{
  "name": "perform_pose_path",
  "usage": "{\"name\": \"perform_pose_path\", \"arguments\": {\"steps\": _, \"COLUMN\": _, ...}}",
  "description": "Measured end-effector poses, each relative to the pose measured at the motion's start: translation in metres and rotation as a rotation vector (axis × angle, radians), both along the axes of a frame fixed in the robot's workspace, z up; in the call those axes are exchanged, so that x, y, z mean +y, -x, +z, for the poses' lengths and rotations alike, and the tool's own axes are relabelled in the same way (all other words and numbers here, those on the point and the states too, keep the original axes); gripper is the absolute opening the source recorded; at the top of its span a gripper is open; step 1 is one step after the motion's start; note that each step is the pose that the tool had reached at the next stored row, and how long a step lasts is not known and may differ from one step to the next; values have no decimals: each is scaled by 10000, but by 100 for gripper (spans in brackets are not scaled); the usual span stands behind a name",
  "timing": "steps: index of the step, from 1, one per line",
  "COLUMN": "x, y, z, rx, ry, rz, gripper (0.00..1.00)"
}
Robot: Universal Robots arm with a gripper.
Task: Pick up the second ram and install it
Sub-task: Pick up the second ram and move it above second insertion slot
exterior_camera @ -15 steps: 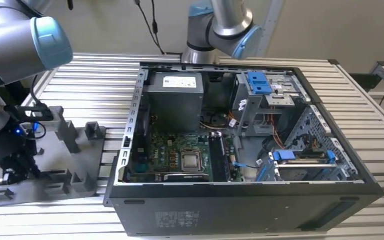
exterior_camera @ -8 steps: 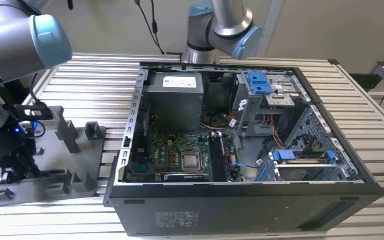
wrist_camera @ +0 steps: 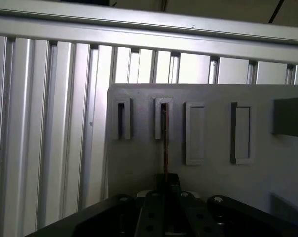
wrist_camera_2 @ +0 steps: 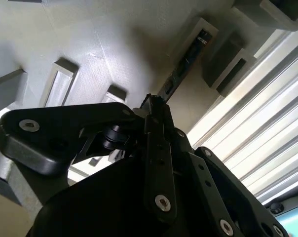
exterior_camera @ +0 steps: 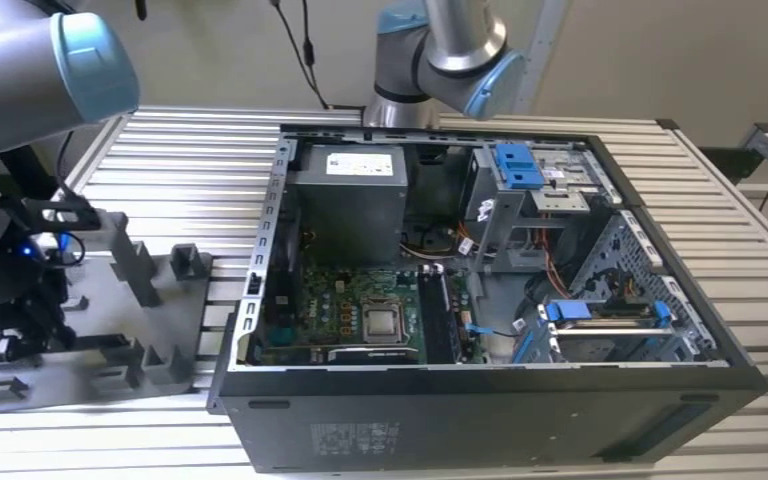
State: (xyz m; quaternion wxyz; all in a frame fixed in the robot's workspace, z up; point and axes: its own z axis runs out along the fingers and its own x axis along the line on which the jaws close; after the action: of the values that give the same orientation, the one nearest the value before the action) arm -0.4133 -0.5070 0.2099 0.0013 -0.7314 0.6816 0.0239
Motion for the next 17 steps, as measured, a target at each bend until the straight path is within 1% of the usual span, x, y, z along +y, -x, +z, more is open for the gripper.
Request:
{"name": "perform_pose_path", "arguments": {"steps": 7, "x": 0, "y": 0, "z": 46, "rx": 0, "ry": 0, "rz": 1, "gripper": 14}}
{"name": "perform_pose_path", "arguments": {"steps": 11, "x": 0, "y": 0, "z": 90, "rx": 0, "ry": 1, "rz": 1, "gripper": 14}}
{"name": "perform_pose_path", "arguments": {"steps": 17, "x": 0, "y": 0, "z": 127, "rx": 0, "ry": 0, "rz": 0, "gripper": 14}}
